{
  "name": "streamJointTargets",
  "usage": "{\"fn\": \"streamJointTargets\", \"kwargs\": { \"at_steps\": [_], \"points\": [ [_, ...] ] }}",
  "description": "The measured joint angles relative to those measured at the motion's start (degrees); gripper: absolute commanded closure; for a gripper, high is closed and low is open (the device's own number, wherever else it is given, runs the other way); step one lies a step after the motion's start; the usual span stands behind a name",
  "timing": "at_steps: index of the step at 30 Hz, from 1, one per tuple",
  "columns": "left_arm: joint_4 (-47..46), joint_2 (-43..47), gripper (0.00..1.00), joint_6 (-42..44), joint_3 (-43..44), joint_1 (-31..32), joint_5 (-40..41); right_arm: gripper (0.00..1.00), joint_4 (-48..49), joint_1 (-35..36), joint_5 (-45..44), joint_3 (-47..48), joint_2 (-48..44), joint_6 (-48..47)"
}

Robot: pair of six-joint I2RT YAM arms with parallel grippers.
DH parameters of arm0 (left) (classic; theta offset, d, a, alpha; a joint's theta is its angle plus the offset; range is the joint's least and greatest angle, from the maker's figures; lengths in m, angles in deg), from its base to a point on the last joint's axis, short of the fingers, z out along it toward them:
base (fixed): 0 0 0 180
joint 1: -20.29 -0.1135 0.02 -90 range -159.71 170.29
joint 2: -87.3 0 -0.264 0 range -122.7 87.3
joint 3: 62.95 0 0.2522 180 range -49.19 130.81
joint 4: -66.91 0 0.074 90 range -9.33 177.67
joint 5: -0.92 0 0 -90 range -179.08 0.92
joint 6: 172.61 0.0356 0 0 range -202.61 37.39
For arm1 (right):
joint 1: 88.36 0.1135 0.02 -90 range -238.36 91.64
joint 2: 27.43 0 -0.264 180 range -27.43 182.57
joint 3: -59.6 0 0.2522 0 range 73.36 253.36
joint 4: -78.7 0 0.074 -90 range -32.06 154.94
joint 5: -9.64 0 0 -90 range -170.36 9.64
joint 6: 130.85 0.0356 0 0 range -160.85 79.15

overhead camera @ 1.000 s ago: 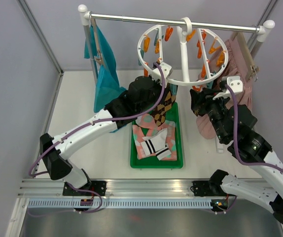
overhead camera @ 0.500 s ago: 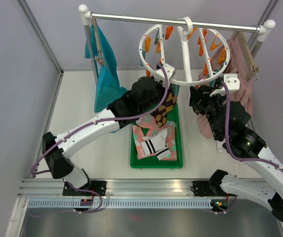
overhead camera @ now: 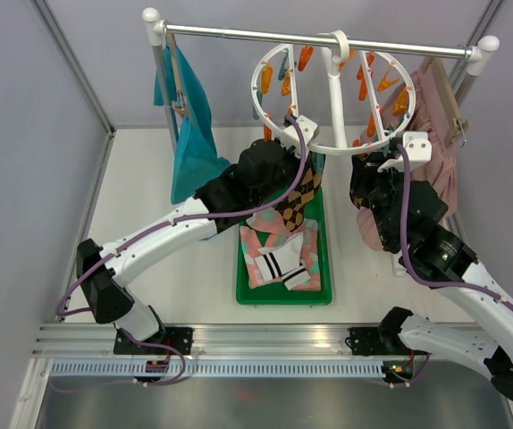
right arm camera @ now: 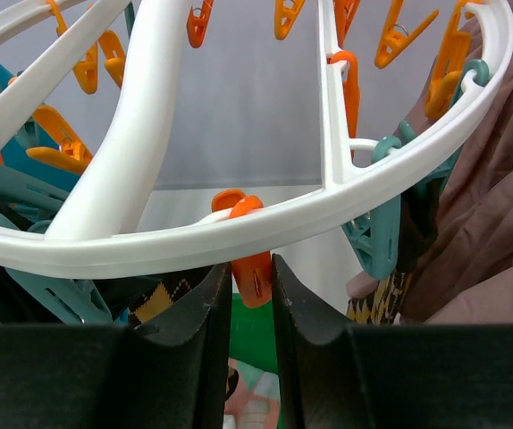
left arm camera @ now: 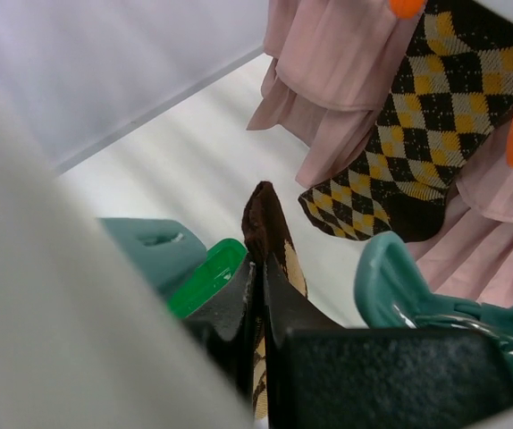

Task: Clip the socks to the hanger
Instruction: Open the clamp at the hanger.

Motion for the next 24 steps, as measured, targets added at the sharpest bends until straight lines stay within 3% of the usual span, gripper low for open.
{"fn": "streamJointTargets", "kwargs": {
  "at_steps": [4, 7, 9, 13, 19, 24],
  "points": [
    [0.0, 0.0, 0.98, 0.1, 0.0, 0.0, 0.0, 0.82, -0.5, 0.0, 0.0, 0.0, -0.1, 0.5],
    [0.0, 0.0, 0.98, 0.2, 0.0, 0.0, 0.0, 0.82, -0.9, 0.0, 0.2, 0.0, -0.3, 0.7],
    [0.0, 0.0, 0.98, 0.3, 0.0, 0.0, 0.0, 0.77, -1.6, 0.0, 0.5, 0.2, -0.6, 1.0],
    [0.0, 0.0, 0.98, 0.6, 0.0, 0.0, 0.0, 0.54, -4.3, 0.0, 1.1, 1.4, -1.1, 1.9],
    [0.1, 0.0, 0.98, 1.0, 0.0, 0.0, 0.0, 0.46, -8.5, 0.0, 1.0, 2.6, -3.8, 2.9],
    [0.8, -0.3, 0.98, 1.0, 0.7, 0.0, 0.0, 0.44, -10.3, 0.0, 1.0, 4.5, -4.6, 3.1]
  ]
}}
